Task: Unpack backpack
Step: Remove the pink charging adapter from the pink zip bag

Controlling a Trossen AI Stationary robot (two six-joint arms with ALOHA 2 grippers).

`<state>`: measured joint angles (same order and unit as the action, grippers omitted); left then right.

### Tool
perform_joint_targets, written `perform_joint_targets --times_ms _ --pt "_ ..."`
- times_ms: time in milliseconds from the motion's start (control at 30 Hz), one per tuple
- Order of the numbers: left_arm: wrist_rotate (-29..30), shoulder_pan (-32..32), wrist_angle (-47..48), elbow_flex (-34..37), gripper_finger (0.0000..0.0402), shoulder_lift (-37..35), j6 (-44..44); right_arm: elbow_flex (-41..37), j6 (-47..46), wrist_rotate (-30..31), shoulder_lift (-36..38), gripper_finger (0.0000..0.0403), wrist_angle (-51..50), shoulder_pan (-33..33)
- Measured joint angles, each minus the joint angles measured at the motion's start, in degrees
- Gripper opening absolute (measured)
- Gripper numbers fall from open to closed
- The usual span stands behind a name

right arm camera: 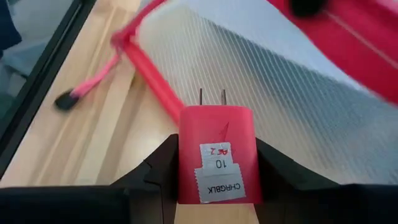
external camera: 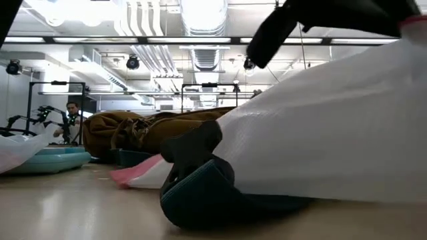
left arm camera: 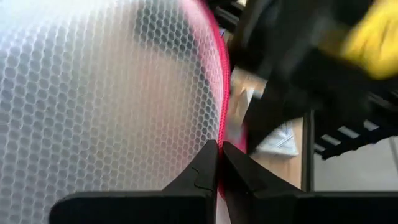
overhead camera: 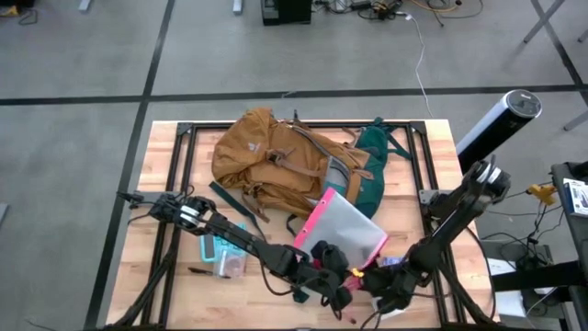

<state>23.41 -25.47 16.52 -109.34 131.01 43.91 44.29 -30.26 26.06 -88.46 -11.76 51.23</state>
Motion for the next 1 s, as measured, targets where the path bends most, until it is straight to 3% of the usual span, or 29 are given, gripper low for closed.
perform_joint_targets --times_ms 167,300,533,767,1000 --pt "1.17 0.03 8.52 -0.65 0.0000 -2.06 1.18 0.03 -9.00 -0.92 8.37 0.0126 -15.58 3.37" --pt "3.96 0.30 12.72 -0.76 0.0000 -4.63 1.21 -0.90 -15.19 -0.81 10.32 0.0126 -22.27 4.65" --pt "8.87 0.29 19.45 -0.74 0.0000 -8.54 -3.65 -3.52 -15.88 0.47 7.81 0.0126 -13.71 4.13" --pt "9.90 2.15 21.53 1.37 0.0000 -8.24 -3.81 -3.43 -10.57 0.97 7.55 0.0126 -1.31 3.57" --pt "11.72 4.70 23.23 2.54 0.0000 -10.42 -5.52 -3.48 -10.07 0.44 5.55 0.0126 0.10 3.34"
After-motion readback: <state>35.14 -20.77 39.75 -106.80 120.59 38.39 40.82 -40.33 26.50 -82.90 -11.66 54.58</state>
